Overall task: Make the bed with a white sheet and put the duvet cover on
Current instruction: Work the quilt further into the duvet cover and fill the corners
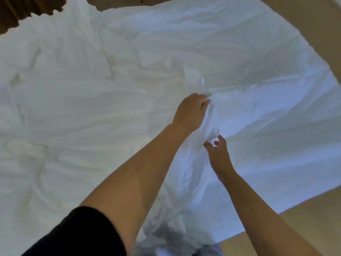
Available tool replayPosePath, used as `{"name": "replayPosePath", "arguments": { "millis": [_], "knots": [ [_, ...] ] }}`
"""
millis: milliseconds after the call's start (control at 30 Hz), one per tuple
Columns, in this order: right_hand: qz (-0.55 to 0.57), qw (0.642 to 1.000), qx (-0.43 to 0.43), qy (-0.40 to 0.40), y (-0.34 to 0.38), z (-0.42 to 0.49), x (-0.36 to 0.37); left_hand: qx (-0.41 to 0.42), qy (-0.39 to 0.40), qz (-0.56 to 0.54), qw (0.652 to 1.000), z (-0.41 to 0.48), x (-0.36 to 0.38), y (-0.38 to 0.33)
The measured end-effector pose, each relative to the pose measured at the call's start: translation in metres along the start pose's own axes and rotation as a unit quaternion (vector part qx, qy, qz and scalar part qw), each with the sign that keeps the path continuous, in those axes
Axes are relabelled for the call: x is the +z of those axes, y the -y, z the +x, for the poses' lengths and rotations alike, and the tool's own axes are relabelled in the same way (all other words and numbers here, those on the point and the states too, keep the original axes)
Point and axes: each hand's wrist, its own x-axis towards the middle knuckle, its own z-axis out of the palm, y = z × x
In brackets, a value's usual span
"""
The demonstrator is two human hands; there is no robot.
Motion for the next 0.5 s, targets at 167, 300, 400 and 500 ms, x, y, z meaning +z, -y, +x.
{"name": "replayPosePath", "arguments": {
  "millis": [167,300,400,500],
  "knots": [
    [0.090,0.990,0.099,0.048,-0.024,0.038,-0.012,-0.195,0.156,0.291,0.923,-0.037,0.038,0.041],
    [0.097,0.975,0.147,0.132,-0.041,0.056,0.003,-0.121,0.038,0.264,0.956,-0.094,0.073,0.023],
    [0.096,0.972,0.189,0.103,-0.047,0.073,0.018,-0.042,0.085,0.363,0.927,-0.136,0.097,0.031],
    [-0.030,0.973,0.153,0.169,-0.053,0.076,0.023,-0.155,0.211,0.445,0.857,-0.145,0.099,0.065]
  ]
}}
